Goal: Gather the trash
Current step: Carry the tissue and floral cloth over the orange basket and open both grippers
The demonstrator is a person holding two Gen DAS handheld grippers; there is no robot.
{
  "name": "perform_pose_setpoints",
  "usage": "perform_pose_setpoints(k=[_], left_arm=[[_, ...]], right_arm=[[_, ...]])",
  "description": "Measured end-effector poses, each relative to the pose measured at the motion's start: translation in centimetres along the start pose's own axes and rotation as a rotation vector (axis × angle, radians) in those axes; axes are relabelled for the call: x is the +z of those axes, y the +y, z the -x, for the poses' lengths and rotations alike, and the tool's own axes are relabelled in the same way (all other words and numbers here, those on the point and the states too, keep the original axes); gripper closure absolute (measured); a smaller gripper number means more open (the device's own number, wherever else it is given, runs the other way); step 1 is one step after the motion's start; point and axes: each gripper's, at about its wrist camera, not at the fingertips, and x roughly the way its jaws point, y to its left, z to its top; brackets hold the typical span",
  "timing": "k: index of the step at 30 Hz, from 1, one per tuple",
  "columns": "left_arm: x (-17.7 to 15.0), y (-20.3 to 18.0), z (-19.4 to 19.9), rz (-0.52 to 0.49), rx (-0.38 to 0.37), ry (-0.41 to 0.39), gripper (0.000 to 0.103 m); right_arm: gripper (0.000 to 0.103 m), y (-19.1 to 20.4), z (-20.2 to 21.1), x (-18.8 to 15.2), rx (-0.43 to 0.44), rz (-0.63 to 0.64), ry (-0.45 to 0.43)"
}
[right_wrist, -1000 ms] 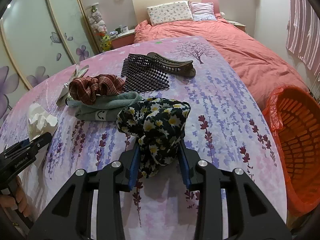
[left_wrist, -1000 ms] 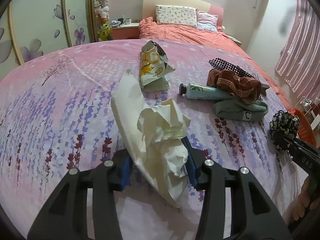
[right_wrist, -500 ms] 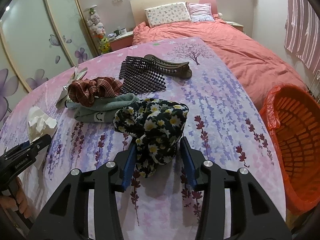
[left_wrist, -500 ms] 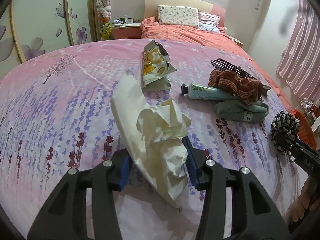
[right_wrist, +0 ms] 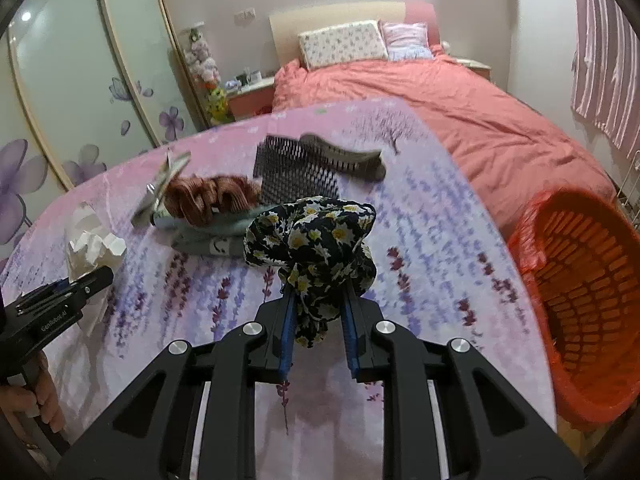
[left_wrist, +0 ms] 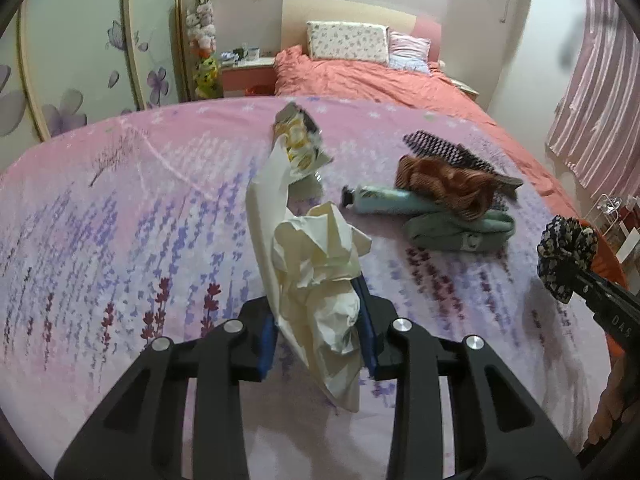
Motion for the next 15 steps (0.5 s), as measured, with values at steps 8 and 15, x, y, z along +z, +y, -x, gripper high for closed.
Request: perform_pose_setpoints(k=[8,15], left_arm=[[1.2,-2.2,2.9,-0.026,-0.029,-0.058,0.069],[1.8,-5.2,5.7,-0.067,-0.061,-0.103,0.069]], right_arm=[[0.082,-0.8,3.8,0.6,-0.019,0.004,-0.089],[0.082,-1.9,6.6,0.8,-0.041,-0.001,-0.159]])
